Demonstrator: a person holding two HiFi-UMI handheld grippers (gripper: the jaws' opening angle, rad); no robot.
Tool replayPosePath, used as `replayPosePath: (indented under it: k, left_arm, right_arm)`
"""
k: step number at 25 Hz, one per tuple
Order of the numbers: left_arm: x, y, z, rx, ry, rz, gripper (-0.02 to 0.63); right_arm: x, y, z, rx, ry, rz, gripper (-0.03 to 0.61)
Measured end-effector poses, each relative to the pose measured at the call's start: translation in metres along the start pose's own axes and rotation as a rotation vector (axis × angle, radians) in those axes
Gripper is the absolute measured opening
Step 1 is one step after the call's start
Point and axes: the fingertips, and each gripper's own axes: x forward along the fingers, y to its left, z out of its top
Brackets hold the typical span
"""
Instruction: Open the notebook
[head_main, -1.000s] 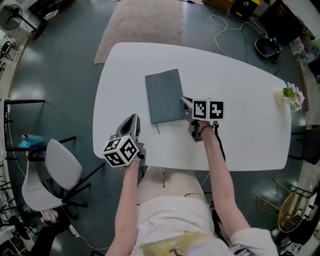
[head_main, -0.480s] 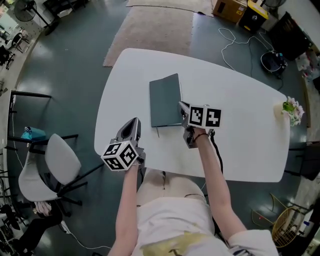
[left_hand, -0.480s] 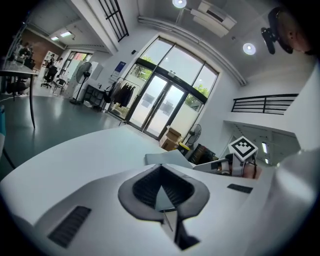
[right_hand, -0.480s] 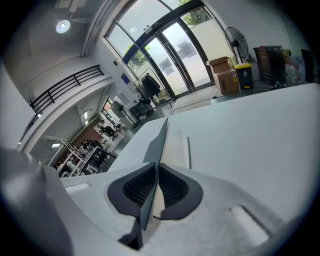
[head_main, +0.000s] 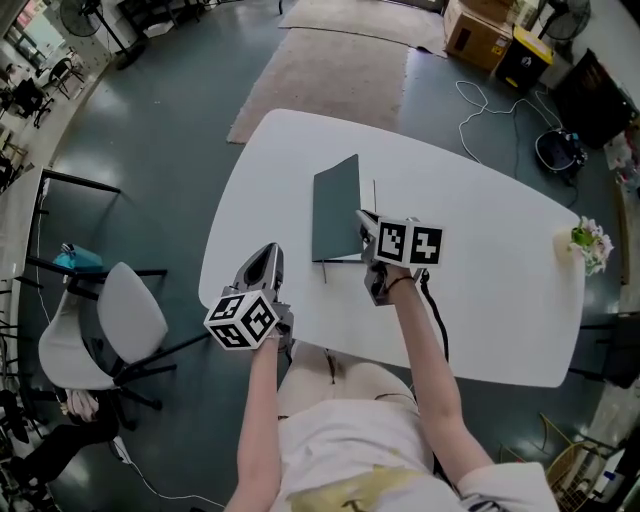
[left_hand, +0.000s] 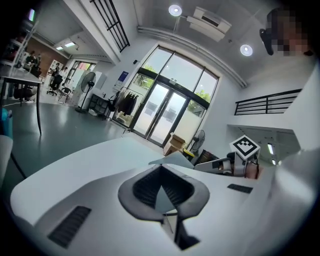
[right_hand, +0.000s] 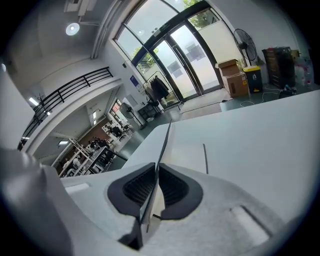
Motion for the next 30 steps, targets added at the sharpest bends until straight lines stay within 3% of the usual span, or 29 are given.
replayPosePath:
  k: [9, 30]
  left_arm:
    - [-0.012, 0.037, 0.025, -0.005, -0.026, 0.004, 0.0]
    - [-0.007, 0.124, 0.065, 0.014, 0.055, -0.156, 0.0]
  right_arm:
    - [0.011, 0.04, 0.006, -0.124, 0.001, -0.042, 0.031]
    - [0.059, 0.121, -0.008, -0.357, -0.024, -0.3, 0.031]
